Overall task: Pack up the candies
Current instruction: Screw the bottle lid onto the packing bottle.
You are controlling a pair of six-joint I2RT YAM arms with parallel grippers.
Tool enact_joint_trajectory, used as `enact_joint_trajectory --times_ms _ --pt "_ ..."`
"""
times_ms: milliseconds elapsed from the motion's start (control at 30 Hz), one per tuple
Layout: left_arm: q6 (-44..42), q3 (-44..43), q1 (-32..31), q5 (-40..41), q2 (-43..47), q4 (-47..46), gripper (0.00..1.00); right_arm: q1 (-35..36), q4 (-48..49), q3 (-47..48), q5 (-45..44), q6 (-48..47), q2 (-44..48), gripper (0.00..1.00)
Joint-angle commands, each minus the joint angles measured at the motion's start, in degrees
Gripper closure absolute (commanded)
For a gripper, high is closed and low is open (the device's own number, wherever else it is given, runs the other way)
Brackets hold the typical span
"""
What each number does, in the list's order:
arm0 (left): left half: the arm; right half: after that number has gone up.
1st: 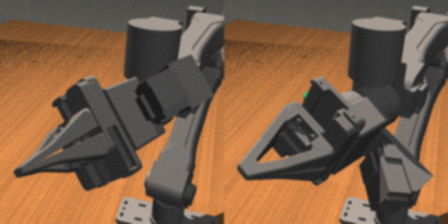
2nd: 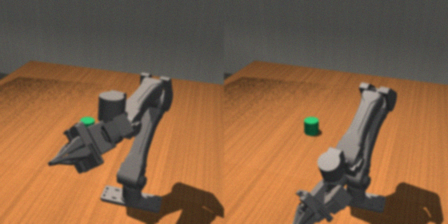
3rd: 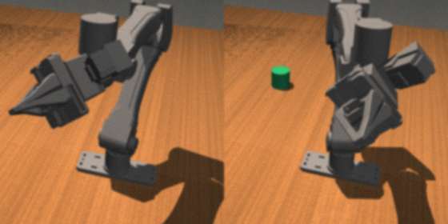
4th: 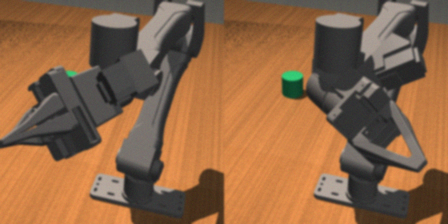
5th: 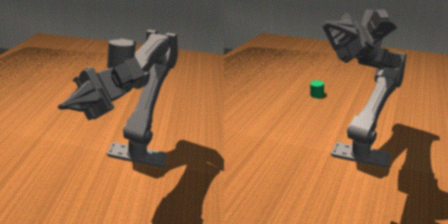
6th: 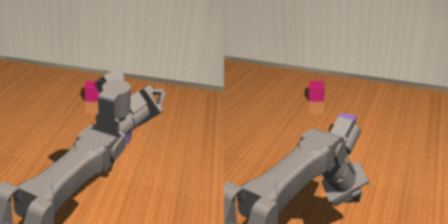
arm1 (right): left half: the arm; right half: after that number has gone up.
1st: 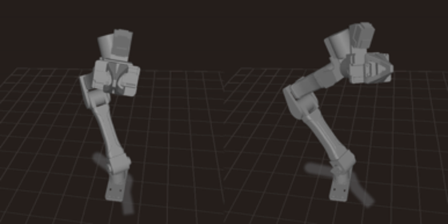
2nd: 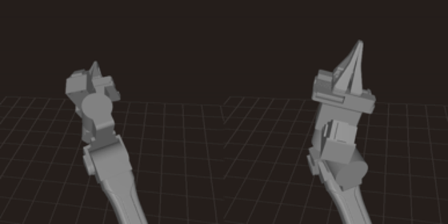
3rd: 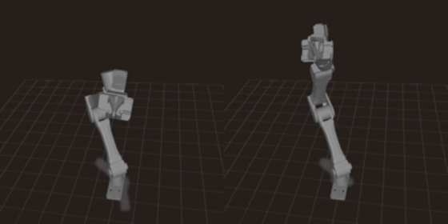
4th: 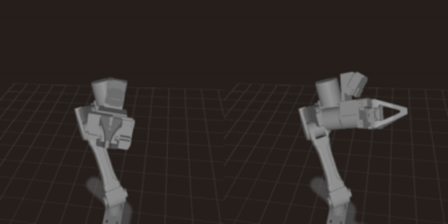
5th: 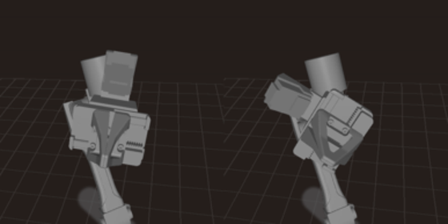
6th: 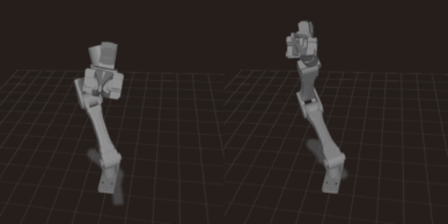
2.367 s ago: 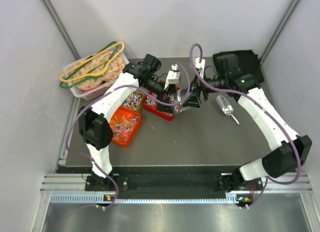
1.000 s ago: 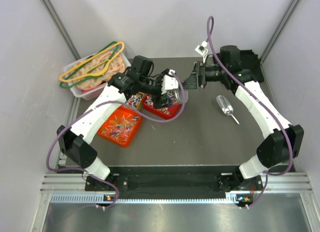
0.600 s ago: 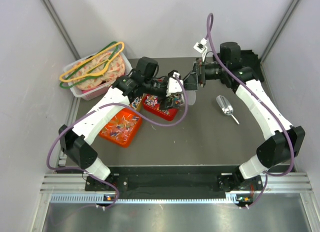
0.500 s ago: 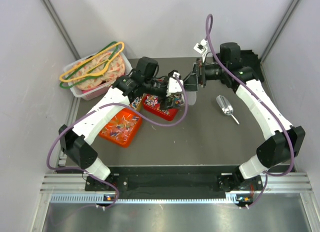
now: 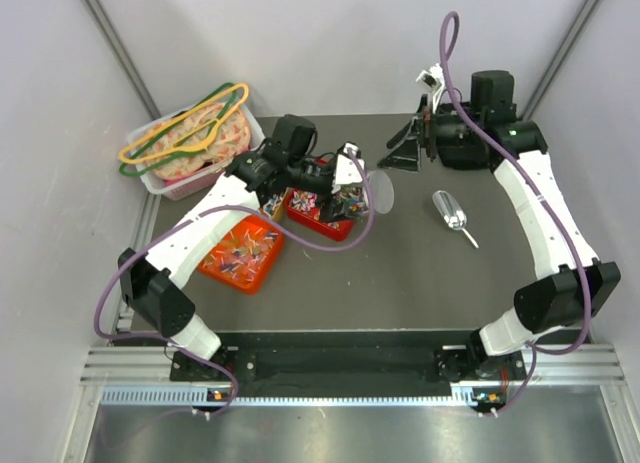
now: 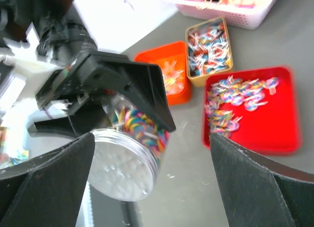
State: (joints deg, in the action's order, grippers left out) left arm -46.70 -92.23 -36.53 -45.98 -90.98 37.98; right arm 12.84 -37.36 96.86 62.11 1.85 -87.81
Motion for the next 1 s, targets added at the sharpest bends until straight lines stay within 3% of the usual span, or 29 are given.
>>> enact_joint_trajectory --times_ms 0,133,333,633,967 --pt "3.5 -1.3 0.8 -6.2 0.8 -2.0 0.68 0.1 -14.3 5.4 -1.8 -27.8 2.9 0.01" --pt "3.7 -5.7 1.6 -11.5 -1.2 3.9 0.68 0.2 -19.6 1.1 -7.3 -42.7 9.0 0.01" --pt "7.3 -8.9 2.4 -17.1 -4.1 5.6 0.68 1.9 -26.8 -1.2 -6.0 -51.7 11.7 0.01" --pt "8.3 -12.3 2.4 -22.3 -7.2 9.7 0.69 9.5 -28.6 1.0 -14.6 -53.7 10.8 0.01" --pt "7.0 -14.4 2.4 -26.1 -9.3 13.8 0.69 9.9 -26.2 3.6 -15.9 -51.7 9.8 0.01"
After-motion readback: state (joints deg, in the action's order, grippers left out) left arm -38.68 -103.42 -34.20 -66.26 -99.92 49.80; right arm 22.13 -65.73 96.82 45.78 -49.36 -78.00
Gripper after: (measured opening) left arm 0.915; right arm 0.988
